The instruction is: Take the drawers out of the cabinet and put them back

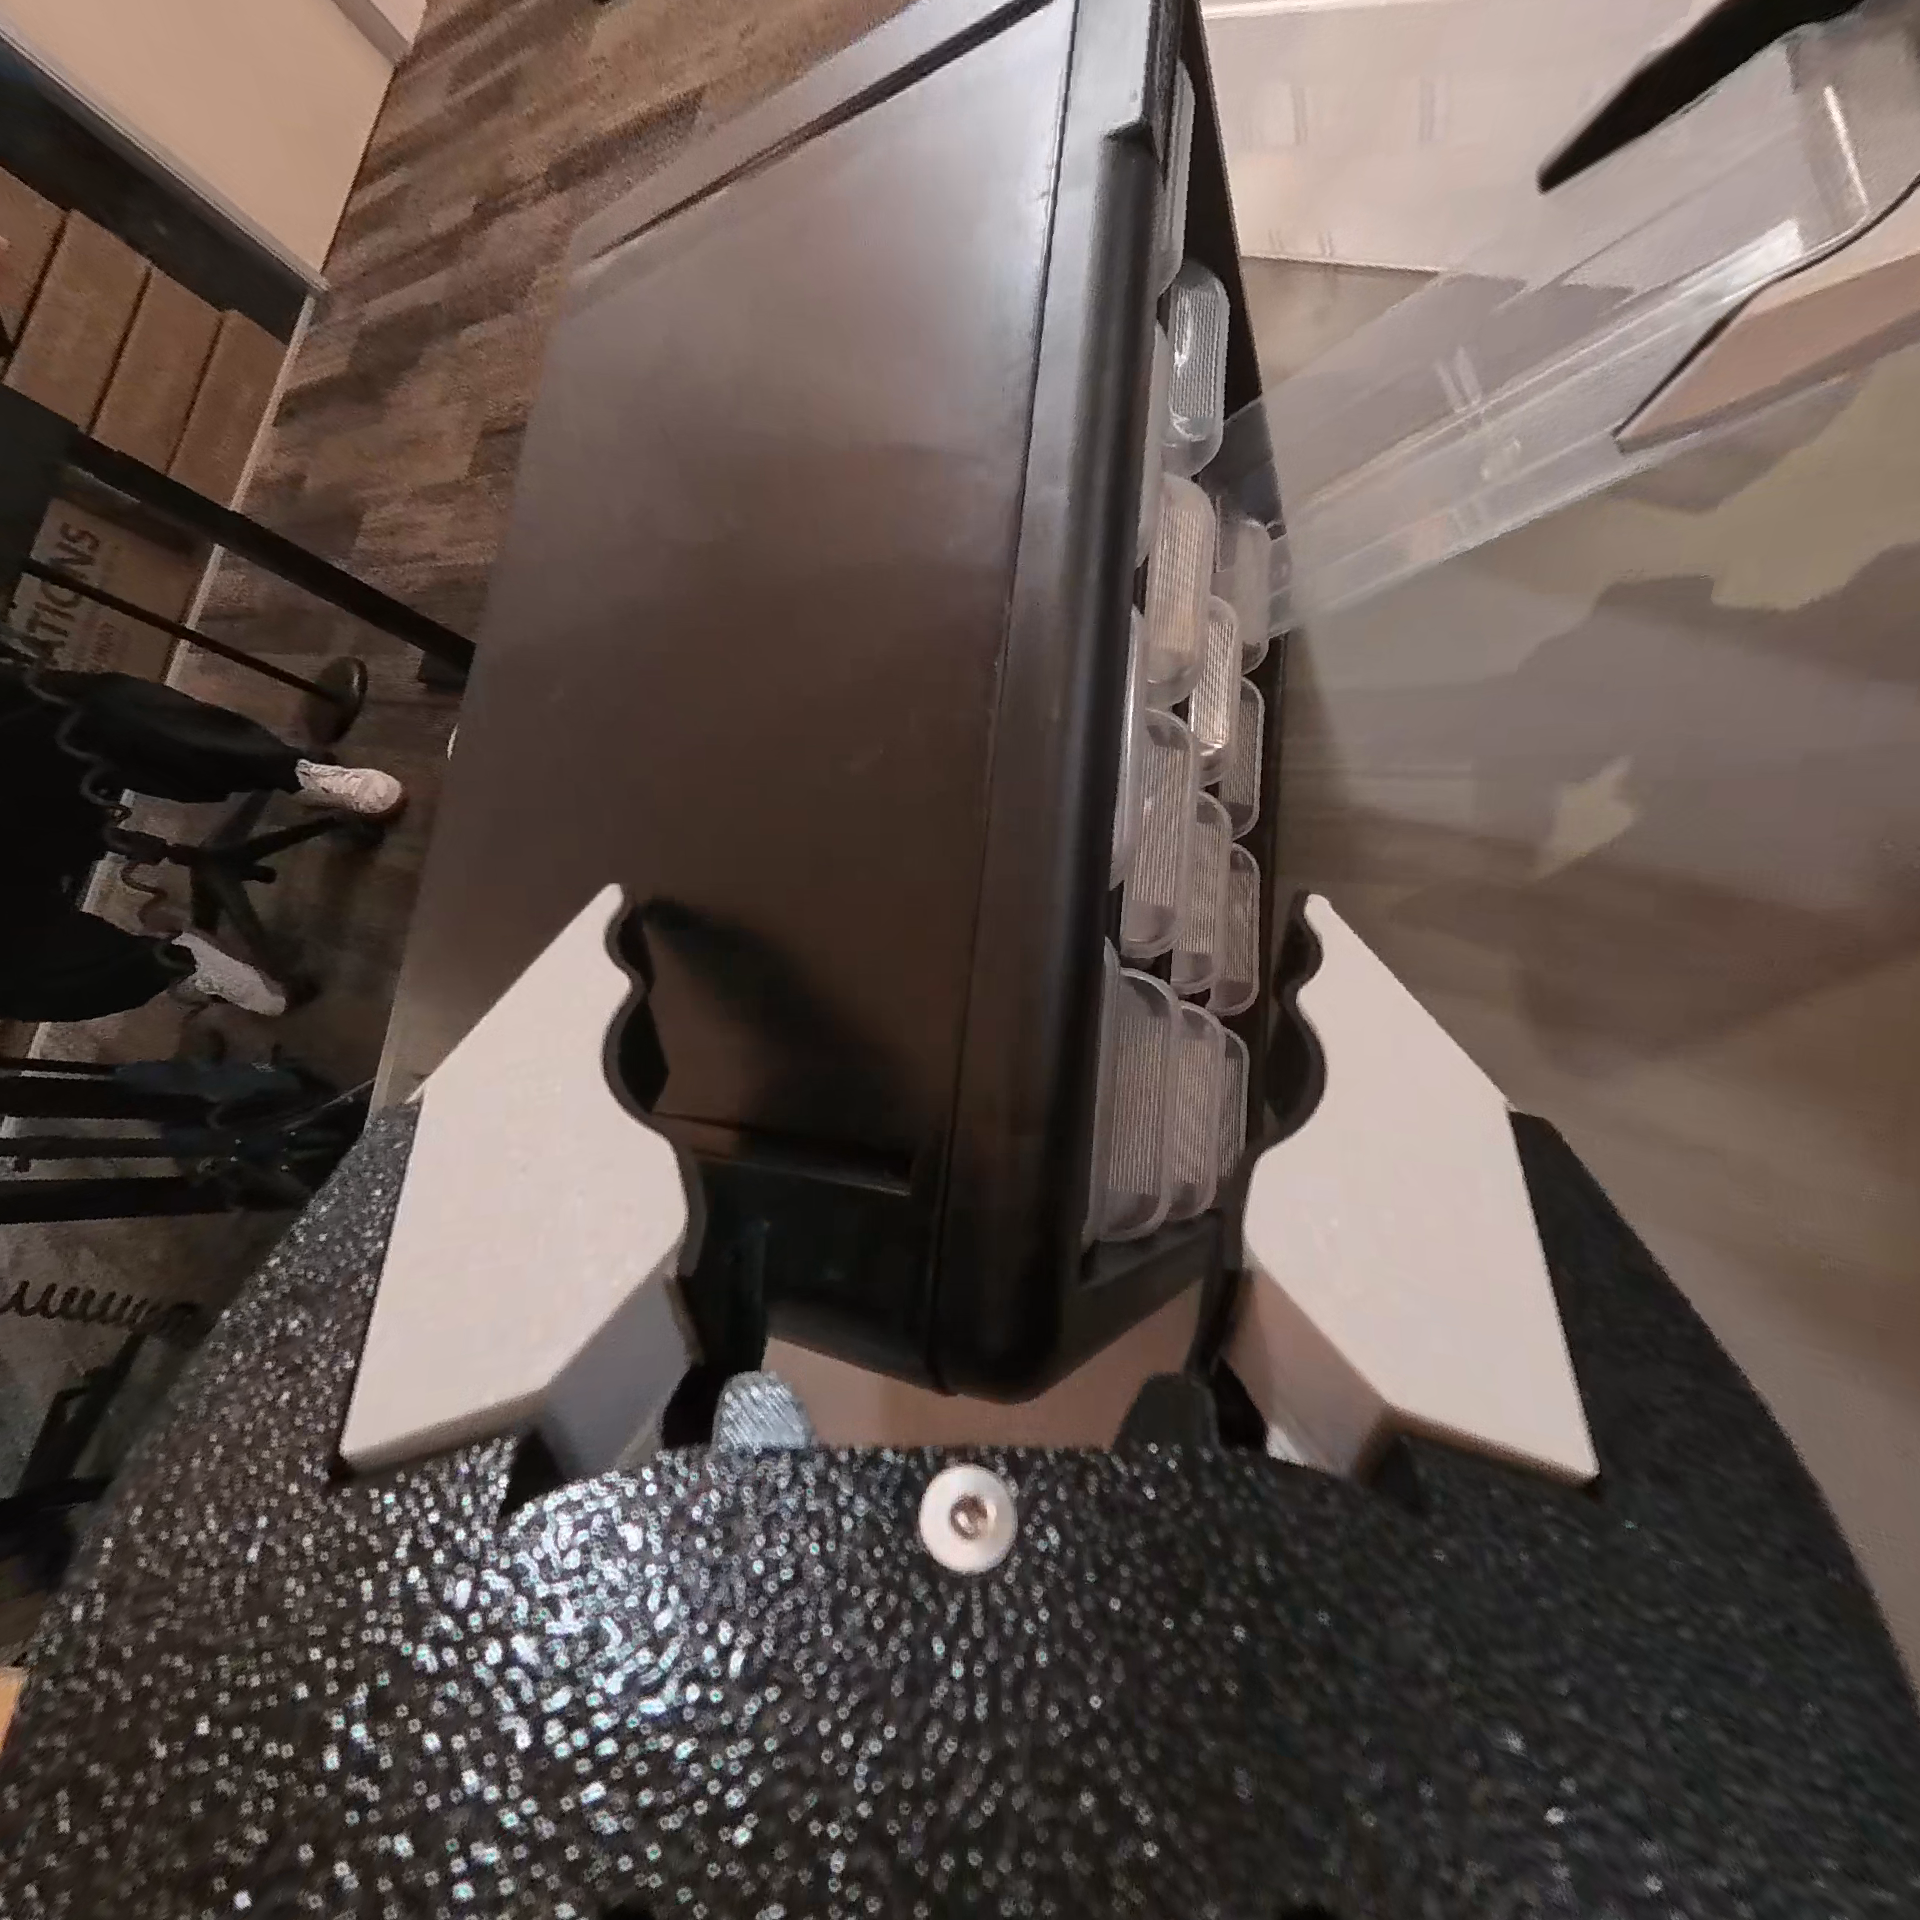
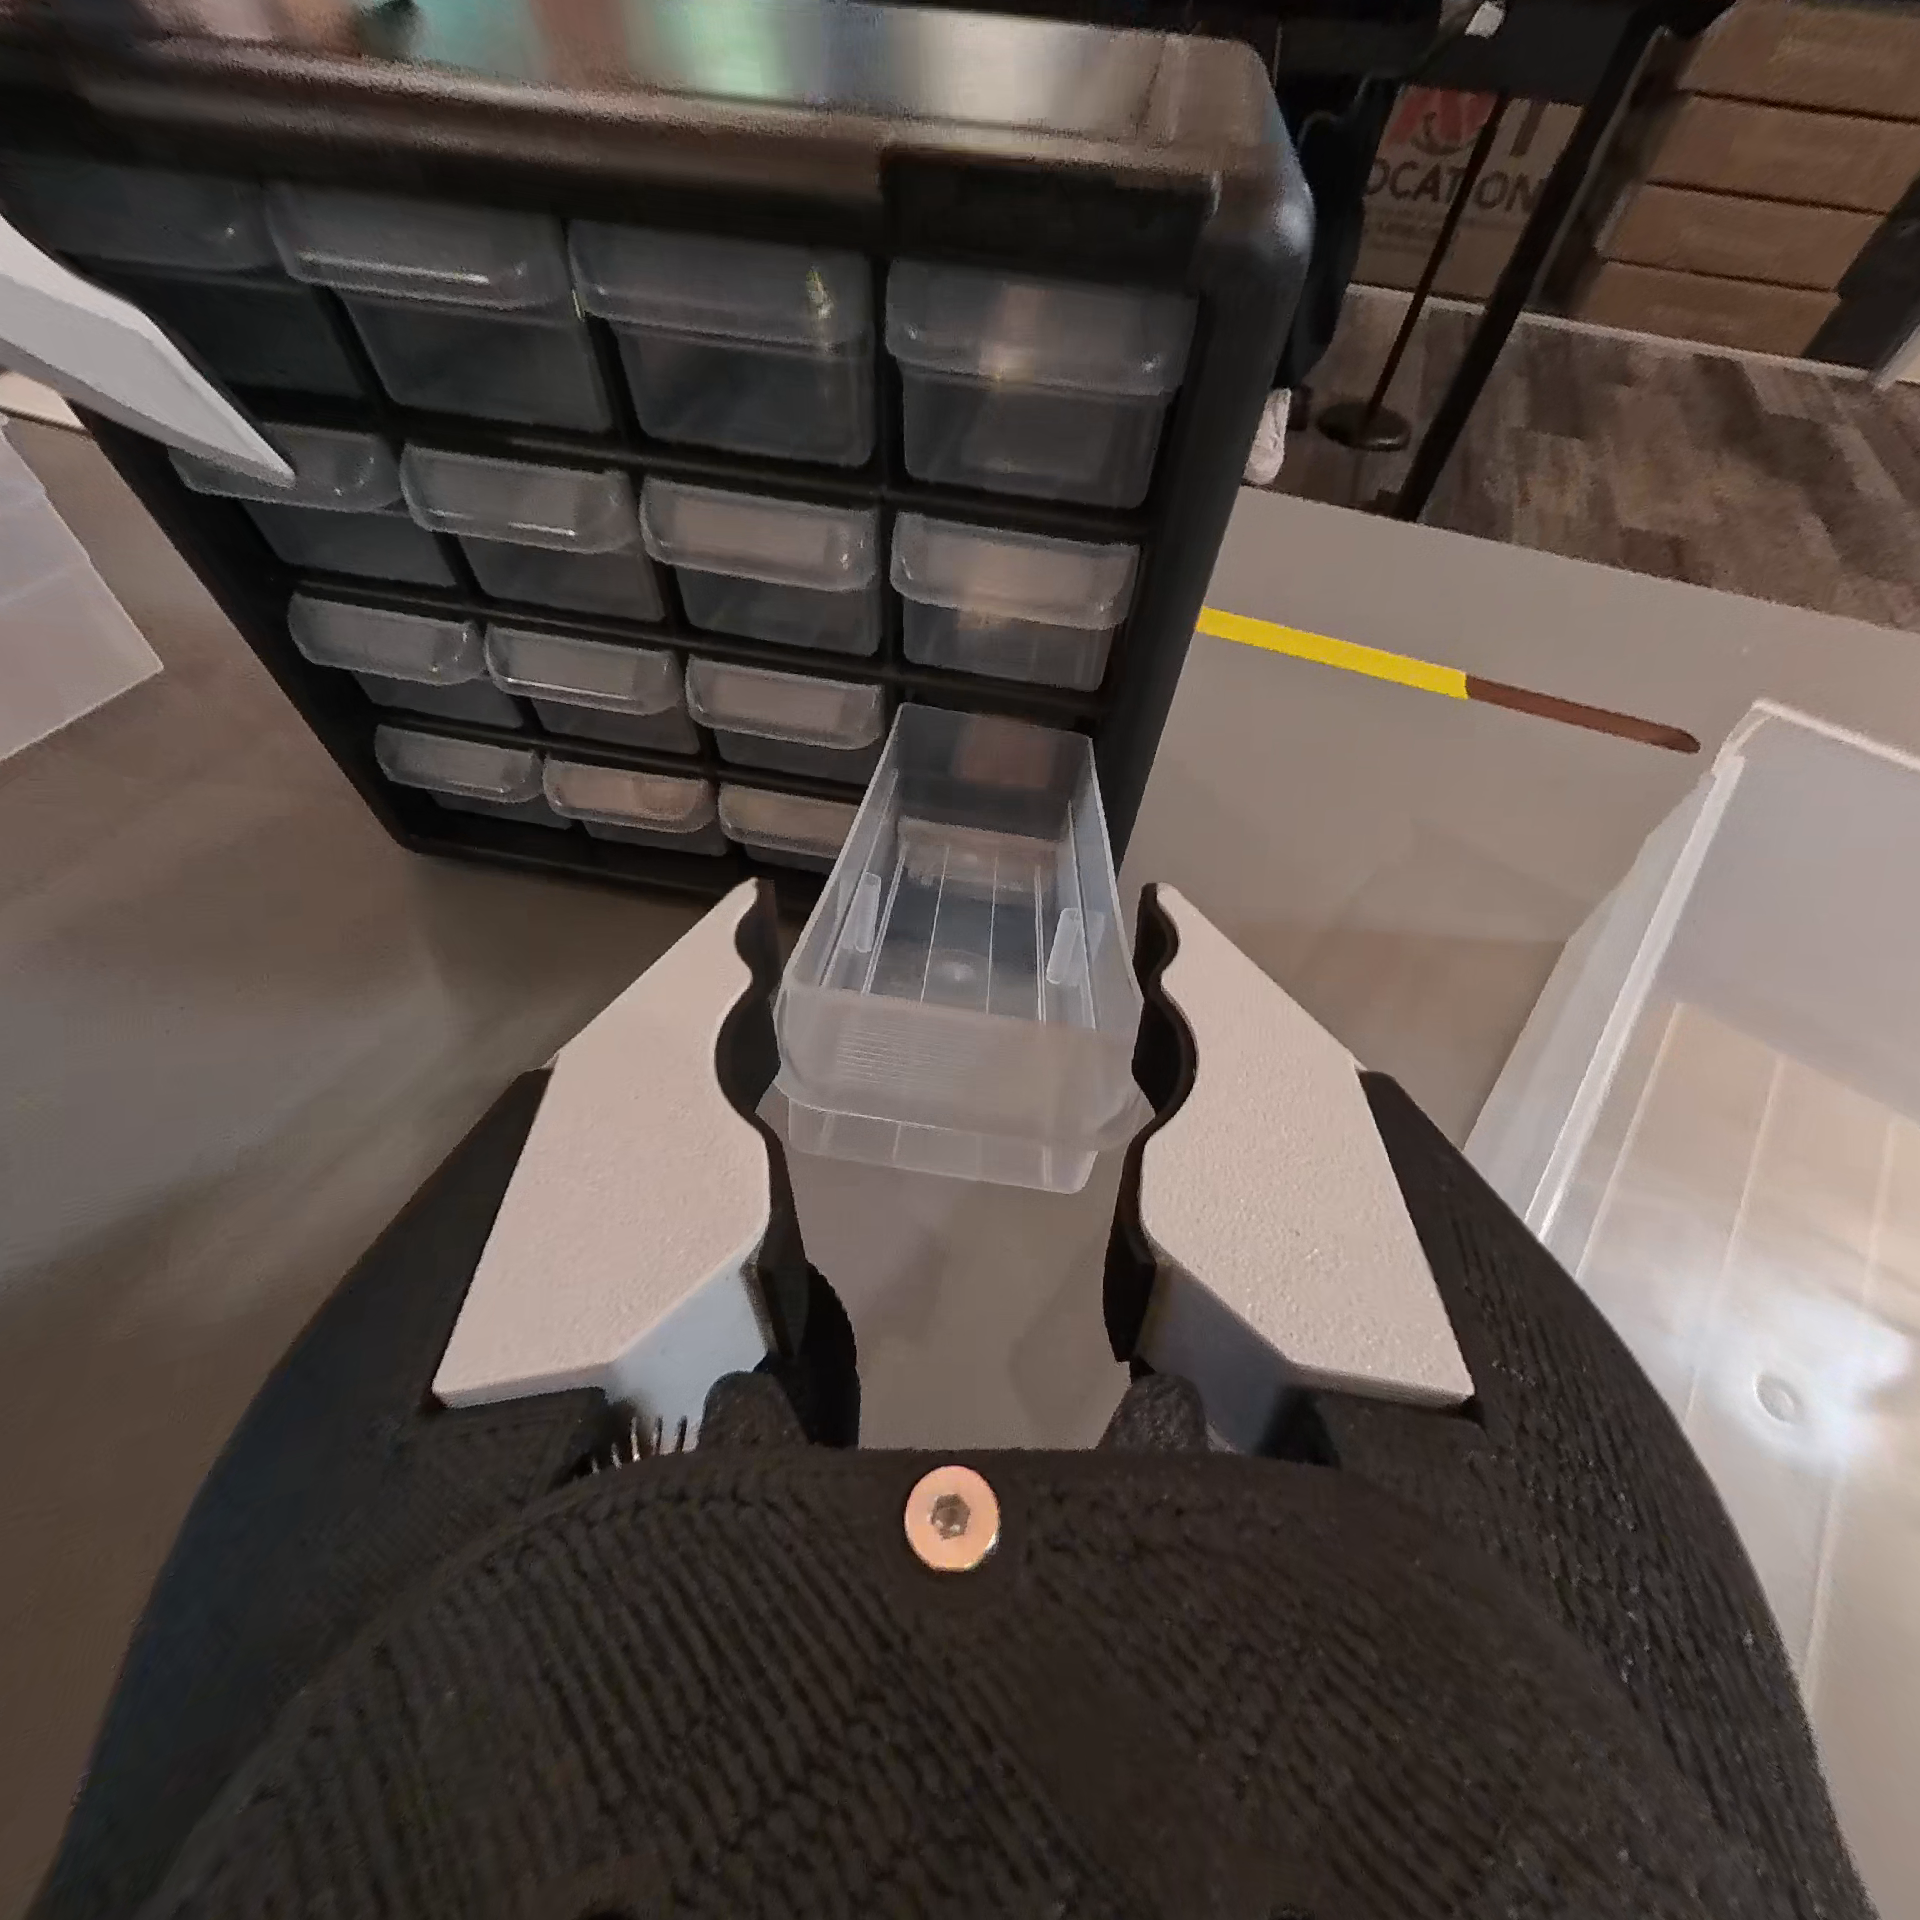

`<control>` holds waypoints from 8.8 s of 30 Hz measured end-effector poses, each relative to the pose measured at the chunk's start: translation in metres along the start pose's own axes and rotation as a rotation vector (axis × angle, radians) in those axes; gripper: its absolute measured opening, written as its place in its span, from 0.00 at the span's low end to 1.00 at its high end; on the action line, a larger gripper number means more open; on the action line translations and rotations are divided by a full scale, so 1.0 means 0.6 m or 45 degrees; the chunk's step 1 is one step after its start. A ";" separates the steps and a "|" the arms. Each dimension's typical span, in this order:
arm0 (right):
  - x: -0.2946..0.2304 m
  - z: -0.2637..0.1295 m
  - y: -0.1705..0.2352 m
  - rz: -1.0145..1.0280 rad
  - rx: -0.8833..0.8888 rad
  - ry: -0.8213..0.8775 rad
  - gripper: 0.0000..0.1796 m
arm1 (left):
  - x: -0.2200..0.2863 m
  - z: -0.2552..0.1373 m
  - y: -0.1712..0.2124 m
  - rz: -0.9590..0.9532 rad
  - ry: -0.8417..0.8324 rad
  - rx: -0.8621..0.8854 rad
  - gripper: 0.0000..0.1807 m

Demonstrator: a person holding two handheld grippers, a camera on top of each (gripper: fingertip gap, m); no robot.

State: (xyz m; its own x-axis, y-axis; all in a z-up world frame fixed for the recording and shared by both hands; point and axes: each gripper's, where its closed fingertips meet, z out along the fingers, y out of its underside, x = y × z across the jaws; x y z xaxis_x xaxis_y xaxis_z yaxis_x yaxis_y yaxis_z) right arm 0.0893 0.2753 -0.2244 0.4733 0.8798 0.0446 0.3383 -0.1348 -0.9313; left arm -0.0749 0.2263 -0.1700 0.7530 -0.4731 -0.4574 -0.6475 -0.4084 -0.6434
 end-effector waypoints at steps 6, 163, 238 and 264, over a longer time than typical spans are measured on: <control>0.000 0.002 -0.022 0.010 0.076 0.011 0.32 | 0.000 0.001 0.002 0.015 -0.010 -0.009 0.64; -0.035 -0.048 0.082 -1.263 -1.080 -1.251 0.06 | 0.001 0.005 0.004 0.017 -0.033 -0.062 0.65; -0.067 0.059 -0.036 -0.835 0.321 0.053 0.29 | -0.025 -0.063 -0.035 -0.086 -0.414 0.477 0.54; 0.133 0.151 0.049 -0.124 0.087 0.663 0.00 | 0.039 -0.067 0.148 -0.823 -0.909 0.846 0.56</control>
State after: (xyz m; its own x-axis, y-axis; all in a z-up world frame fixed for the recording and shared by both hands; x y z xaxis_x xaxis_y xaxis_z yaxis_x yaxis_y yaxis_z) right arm 0.0634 0.3830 -0.2809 0.7893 0.5418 0.2888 0.3548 -0.0185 -0.9348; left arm -0.1197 0.1473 -0.2132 0.9515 0.3058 -0.0329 -0.0904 0.1761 -0.9802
